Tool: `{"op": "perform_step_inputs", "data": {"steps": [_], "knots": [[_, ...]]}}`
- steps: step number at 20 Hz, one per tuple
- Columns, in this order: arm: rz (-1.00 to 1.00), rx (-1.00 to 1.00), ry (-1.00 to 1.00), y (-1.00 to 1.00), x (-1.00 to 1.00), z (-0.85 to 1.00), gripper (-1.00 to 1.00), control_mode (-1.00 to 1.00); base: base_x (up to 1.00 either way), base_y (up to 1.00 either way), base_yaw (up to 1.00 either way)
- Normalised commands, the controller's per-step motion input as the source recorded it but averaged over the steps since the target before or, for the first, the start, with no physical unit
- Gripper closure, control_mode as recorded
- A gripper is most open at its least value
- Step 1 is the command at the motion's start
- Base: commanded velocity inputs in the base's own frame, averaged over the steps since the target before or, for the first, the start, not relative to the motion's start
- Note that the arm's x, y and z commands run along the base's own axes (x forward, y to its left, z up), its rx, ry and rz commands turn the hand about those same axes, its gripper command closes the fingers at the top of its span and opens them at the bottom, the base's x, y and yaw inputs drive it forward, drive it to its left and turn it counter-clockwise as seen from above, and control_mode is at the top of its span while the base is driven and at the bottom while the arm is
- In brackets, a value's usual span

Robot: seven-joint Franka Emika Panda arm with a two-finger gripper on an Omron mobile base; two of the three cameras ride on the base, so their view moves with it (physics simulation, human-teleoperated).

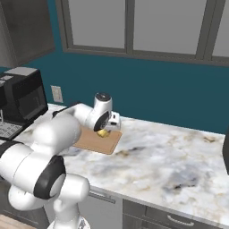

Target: Retrieve the reheated potato from the microwave, then place the potato, cheese, and condiment on the cutting board.

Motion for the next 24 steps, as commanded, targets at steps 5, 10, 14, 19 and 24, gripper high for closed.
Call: {"op": "perform_step_inputs", "data": {"steps": [5, 10, 14, 19, 24], "knots": [[-0.03, 0.00, 0.00, 0.01, 0.27, -0.29, 1.00, -1.00, 0.00, 0.00, 0.00], [-0.04, 0.00, 0.00, 0.00, 0.23, -0.27, 1.00, -1.00, 0.00, 0.00, 0.00], [-0.04, 0.00, 0.06, 0.04, 0.12, -0.32, 1.00, -1.00, 0.00, 0.00, 0.00], [-0.05, 0.00, 0.06, 0.04, 0.09, -0.29, 1.00, -1.00, 0.00, 0.00, 0.00], [-0.01, 0.01, 0.01, 0.01, 0.13, -0.25, 1.00, -1.00, 0.00, 0.00, 0.00]]}}
